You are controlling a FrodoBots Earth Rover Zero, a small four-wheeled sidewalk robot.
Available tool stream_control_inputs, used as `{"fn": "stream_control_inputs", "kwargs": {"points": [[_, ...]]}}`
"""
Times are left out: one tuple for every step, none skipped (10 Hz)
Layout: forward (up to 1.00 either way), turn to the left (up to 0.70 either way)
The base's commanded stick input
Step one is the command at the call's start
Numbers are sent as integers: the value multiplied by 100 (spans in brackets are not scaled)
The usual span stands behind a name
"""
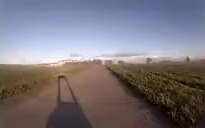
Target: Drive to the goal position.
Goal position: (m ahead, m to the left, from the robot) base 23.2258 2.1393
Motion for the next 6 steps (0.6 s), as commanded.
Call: {"fn": "stream_control_inputs", "kwargs": {"points": [[70,0],[70,0],[70,0],[70,0],[70,0],[70,0]]}}
